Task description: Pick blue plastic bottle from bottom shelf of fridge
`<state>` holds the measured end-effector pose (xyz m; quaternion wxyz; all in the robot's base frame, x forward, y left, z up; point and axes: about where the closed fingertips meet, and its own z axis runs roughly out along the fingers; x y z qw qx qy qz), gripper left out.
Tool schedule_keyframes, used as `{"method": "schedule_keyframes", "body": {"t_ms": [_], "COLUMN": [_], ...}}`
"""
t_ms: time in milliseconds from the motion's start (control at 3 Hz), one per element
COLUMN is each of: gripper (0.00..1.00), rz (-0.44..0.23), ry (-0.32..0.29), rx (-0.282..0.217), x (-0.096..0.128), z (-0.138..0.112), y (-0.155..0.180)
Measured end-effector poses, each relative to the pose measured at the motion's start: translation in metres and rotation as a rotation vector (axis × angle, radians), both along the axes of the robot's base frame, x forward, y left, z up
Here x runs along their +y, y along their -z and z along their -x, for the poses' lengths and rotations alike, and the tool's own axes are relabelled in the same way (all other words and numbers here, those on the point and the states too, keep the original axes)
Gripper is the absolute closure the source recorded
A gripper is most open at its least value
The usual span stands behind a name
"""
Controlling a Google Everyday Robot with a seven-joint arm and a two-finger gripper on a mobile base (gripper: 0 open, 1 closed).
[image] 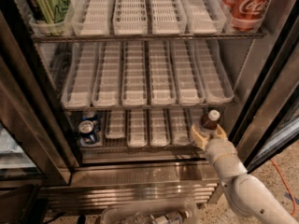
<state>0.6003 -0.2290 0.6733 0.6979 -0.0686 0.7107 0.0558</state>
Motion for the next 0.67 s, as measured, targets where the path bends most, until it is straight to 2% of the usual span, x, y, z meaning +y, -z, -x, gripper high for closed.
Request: {"method": "schedule_keyframes", "body": {"t_ms": [333,667], "gripper": [1.00,1.00], "rz": [0.013,0.006], "ry": [-0.056,-0.064], "rx": [0.044,0.057], "x": [0.0119,0.0125], "z": [0.0200,0.0270], "y": [0.0118,0.0157]}}
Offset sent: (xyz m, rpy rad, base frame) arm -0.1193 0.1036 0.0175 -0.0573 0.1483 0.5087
